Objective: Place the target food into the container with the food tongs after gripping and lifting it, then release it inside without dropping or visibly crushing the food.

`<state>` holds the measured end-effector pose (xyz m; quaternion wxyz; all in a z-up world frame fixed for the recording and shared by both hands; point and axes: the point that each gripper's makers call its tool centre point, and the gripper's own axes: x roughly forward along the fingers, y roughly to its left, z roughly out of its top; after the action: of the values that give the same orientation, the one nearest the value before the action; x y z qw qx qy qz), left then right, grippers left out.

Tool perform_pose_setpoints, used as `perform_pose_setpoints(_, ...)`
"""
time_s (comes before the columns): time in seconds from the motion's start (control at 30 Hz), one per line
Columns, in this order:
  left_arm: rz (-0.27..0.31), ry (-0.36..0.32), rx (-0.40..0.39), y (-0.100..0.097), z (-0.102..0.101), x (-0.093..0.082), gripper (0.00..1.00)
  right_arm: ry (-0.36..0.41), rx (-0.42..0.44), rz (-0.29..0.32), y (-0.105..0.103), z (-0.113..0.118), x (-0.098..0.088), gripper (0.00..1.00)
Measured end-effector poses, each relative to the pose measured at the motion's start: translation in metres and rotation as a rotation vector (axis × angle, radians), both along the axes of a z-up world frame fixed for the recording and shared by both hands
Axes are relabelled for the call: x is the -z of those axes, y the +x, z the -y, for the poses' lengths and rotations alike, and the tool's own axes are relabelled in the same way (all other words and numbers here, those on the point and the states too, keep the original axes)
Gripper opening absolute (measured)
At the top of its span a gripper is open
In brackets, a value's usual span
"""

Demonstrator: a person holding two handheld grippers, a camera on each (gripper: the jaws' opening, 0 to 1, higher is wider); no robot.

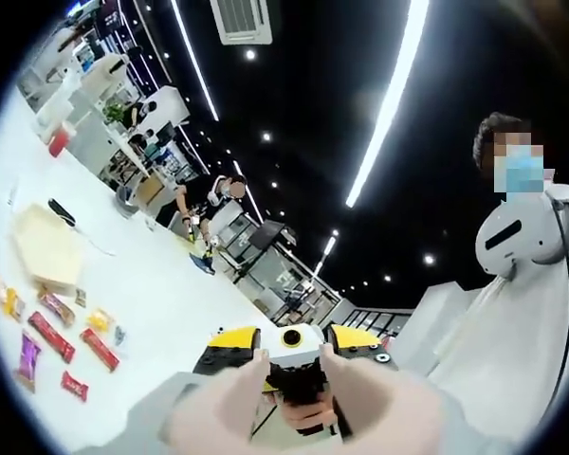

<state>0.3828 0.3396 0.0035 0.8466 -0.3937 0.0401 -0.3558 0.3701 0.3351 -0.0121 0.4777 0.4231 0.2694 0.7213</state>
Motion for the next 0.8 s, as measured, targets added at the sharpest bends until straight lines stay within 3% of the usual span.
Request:
perform_pose_setpoints(0.27, 0.019, -0.007, -0.030, -0.003, -0.012, -0.005, 0.26, 0.002, -0.013, 0.025, -0.002, -0.012, -0.004, 0.26)
perform_pose_setpoints(0.6, 0.014, 0.035, -0.008, -0.004, -0.009, -0.001, 0.26, 0.006, -0.017, -0.032, -0.003, -0.009, 0.000, 0.27)
perform_pose_setpoints(0.8, 0.011, 0.040, 0.007, -0.003, -0.006, 0.001, 0.27, 0.006, -0.003, -0.029, -0.002, -0.007, 0.001, 0.27)
